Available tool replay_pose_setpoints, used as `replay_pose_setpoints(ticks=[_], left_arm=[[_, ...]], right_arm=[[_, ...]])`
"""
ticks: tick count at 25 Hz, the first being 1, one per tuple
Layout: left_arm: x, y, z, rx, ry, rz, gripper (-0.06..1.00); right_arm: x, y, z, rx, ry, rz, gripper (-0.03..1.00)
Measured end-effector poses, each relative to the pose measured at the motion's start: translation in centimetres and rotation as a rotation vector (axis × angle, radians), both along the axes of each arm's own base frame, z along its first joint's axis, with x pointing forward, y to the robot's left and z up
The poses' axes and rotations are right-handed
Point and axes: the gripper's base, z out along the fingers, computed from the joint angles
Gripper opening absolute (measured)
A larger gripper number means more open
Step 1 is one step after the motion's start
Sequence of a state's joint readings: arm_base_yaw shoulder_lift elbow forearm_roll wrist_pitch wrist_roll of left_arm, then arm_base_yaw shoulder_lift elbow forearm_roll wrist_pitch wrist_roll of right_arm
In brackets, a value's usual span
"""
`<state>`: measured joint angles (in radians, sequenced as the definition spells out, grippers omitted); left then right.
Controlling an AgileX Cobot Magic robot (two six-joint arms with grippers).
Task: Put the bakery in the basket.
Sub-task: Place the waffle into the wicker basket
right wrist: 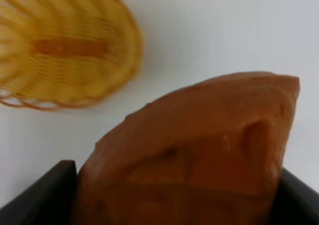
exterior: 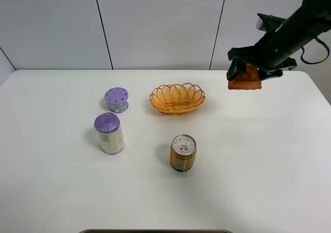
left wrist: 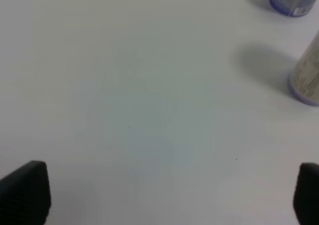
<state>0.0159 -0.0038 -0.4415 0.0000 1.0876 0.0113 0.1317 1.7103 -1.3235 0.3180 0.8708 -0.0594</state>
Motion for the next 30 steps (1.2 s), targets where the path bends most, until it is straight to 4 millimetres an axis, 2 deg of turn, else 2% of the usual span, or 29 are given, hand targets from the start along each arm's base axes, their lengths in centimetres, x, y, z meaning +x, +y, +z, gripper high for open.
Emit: replay_pose_setpoints(ticks=[5,11,20,30], left_arm=[[0.0,0.0,0.0,0.000,0.000,0.000,0.99],[0.0,0.0,0.0,0.000,0.000,0.000,0.99],[0.0,0.0,0.0,0.000,0.000,0.000,0.99],[0.0,0.0,0.0,0.000,0.000,0.000,0.99]], right_arm=[[1.2,4.4,0.6,0.033,-0.042,0.052,0.68],[3.7,7.8,-0.6,0.056,-0.041,0.071,0.68],[7.1,9.3,-4.5,0.047,0.002,0.070,0.68],[8.3,9.6,-7.9,0.026,0.036,0.081,0.68]])
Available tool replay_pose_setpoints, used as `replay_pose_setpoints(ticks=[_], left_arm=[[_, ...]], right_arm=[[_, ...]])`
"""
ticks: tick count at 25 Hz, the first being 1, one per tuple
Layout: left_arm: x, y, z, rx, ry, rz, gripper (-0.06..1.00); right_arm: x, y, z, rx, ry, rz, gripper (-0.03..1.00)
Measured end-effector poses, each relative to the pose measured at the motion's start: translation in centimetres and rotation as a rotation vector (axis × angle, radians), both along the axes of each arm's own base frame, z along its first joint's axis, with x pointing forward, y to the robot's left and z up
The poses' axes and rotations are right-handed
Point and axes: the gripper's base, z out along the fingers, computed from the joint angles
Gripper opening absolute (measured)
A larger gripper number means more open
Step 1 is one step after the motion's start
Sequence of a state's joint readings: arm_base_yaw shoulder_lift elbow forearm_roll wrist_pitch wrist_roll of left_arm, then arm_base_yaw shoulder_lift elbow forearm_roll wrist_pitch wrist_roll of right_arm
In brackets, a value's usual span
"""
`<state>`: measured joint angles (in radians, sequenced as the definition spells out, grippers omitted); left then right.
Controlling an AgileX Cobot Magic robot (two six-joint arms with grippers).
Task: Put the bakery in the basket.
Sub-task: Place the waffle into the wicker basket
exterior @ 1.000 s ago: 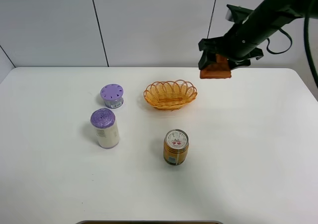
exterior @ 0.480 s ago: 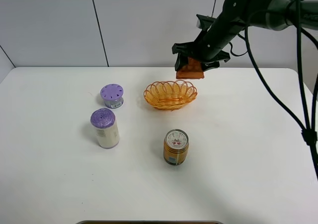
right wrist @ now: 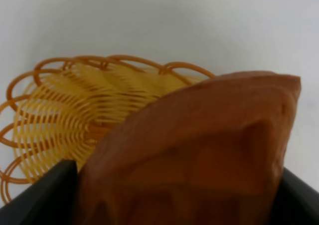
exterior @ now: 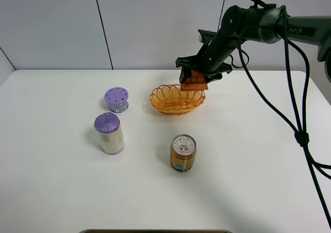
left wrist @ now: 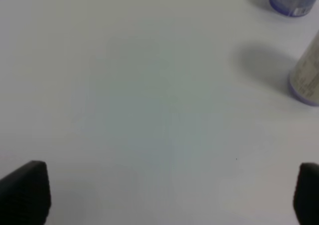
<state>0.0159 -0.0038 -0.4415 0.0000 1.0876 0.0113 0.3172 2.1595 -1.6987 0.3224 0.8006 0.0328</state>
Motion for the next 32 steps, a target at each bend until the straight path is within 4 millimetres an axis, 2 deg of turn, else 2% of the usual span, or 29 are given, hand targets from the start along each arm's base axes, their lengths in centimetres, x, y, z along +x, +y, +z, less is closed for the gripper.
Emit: replay_pose_setpoints(ticks=[7,17,22,28,32], left_arm=[[0.0,0.0,0.0,0.000,0.000,0.000,0.99],[0.0,0.0,0.0,0.000,0.000,0.000,0.99],[0.0,0.0,0.0,0.000,0.000,0.000,0.99],[0.0,0.0,0.0,0.000,0.000,0.000,0.99],[0.0,0.0,0.0,0.000,0.000,0.000,0.99]], right_arm=[[0.0,0.5,-1.1,0.007,0.017,0.024,0.68],[-0.6,3.3,-2.4,-0.001,-0.012,0.105,0.68],[-0.6,3.5,-3.0,0.004,0.006,0.097,0.68],[-0.6,3.5,-3.4,0.010,0.032,0.069,0.79],[-0.7,3.5,-3.5,0.007,0.045,0.073,0.80]])
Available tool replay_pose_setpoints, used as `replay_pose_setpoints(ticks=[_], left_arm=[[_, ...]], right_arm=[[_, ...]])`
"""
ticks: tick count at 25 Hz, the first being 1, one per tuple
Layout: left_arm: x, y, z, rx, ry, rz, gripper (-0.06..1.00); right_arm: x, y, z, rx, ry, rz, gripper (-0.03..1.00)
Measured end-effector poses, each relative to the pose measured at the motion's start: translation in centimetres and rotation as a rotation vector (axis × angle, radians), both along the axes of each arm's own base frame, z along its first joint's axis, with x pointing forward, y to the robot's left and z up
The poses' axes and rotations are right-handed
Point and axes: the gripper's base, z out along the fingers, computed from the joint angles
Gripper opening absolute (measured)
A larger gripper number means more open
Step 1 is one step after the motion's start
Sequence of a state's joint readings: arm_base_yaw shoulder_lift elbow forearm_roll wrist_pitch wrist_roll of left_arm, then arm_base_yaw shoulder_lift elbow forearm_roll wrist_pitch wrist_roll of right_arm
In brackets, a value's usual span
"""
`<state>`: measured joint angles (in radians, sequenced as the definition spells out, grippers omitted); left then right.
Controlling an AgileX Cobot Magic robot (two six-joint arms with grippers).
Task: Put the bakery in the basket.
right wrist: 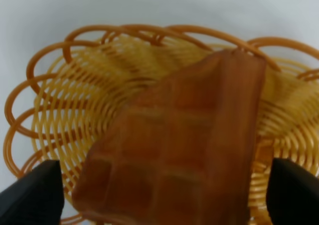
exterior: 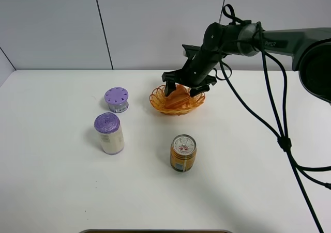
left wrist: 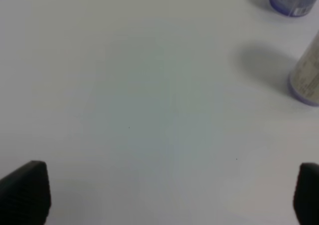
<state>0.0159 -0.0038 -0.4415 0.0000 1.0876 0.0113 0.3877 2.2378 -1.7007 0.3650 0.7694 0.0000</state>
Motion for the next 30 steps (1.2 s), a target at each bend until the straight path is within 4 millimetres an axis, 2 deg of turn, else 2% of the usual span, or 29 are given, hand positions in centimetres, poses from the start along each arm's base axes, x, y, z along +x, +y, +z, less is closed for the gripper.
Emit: replay_pose_setpoints(ticks=[5,8,16,23,27,30], left_arm=[[0.0,0.0,0.0,0.000,0.000,0.000,0.99],[0.0,0.0,0.0,0.000,0.000,0.000,0.99],[0.0,0.0,0.0,0.000,0.000,0.000,0.99],[0.0,0.0,0.0,0.000,0.000,0.000,0.99],[0.0,0.0,0.0,0.000,0.000,0.000,0.99],[0.0,0.0,0.0,0.000,0.000,0.000,0.99]], right_arm=[[-0.3,0.0,0.0,-0.006,0.028,0.010,0.80],[-0.4,-0.1,1.0,0.000,0.018,0.014,0.80],[-2.0,-0.8,6.3,-0.012,-0.004,0.024,0.80],[-4.2,-2.6,11.2,-0.118,-0.017,0.045,0.80],[-5.8,-3.7,13.4,-0.188,0.010,0.066,0.80],[-6.8,-4.6,15.6,-0.224,-0.032,0.062,0.80]])
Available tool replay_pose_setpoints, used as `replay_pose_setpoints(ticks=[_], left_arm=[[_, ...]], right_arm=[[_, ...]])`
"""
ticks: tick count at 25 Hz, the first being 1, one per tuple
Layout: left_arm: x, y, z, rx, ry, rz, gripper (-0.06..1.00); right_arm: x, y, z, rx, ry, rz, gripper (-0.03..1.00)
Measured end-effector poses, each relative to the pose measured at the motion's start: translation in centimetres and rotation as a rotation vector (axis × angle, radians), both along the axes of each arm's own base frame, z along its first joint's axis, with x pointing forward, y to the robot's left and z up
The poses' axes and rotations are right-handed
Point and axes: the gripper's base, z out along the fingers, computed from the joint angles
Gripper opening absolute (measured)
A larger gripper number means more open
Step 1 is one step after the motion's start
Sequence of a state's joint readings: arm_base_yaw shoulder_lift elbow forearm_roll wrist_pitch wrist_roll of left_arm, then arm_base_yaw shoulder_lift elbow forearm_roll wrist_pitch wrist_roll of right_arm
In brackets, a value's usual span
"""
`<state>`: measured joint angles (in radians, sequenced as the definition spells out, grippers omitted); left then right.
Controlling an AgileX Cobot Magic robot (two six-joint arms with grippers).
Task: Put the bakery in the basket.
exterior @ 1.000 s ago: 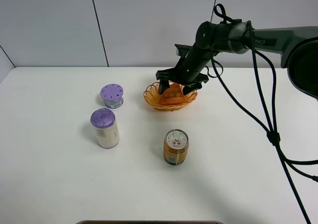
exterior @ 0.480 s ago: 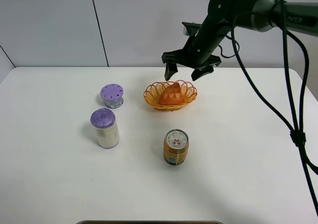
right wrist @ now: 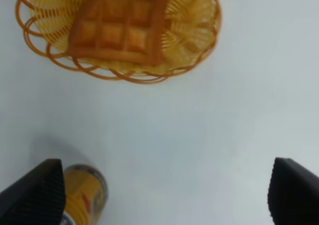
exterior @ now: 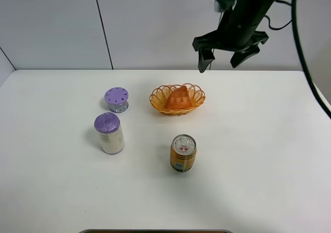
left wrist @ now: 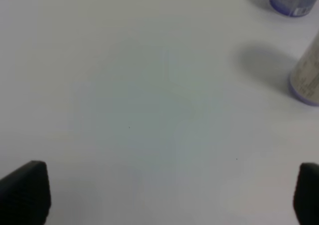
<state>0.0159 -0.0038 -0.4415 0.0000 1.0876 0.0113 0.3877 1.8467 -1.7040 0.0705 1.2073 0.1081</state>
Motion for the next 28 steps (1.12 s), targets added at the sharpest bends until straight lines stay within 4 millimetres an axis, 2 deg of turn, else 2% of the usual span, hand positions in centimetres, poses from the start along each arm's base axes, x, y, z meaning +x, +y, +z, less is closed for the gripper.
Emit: replay_pose_setpoints(ticks=[5,8,11,18,24,28], left_arm=[[0.0,0.0,0.0,0.000,0.000,0.000,0.99],[0.0,0.0,0.0,0.000,0.000,0.000,0.99],[0.0,0.0,0.0,0.000,0.000,0.000,0.99],[0.0,0.0,0.0,0.000,0.000,0.000,0.99],[0.0,0.0,0.0,0.000,0.000,0.000,0.99],[0.0,0.0,0.0,0.000,0.000,0.000,0.99]], right_arm=[[-2.0,-1.9,4.4,-0.057,-0.141,-0.046,0.80],[-4.1,-3.2,6.8,-0.068,-0.211,-0.072,0.80],[-7.1,-4.6,9.0,-0.053,-0.270,-0.082,0.80],[-15.2,-8.0,11.0,-0.025,-0.356,-0.100,0.80],[-22.1,-10.9,11.6,0.030,-0.457,-0.125,0.80],[-26.1,-12.9,11.3,0.052,-0.534,-0.168,0.80]])
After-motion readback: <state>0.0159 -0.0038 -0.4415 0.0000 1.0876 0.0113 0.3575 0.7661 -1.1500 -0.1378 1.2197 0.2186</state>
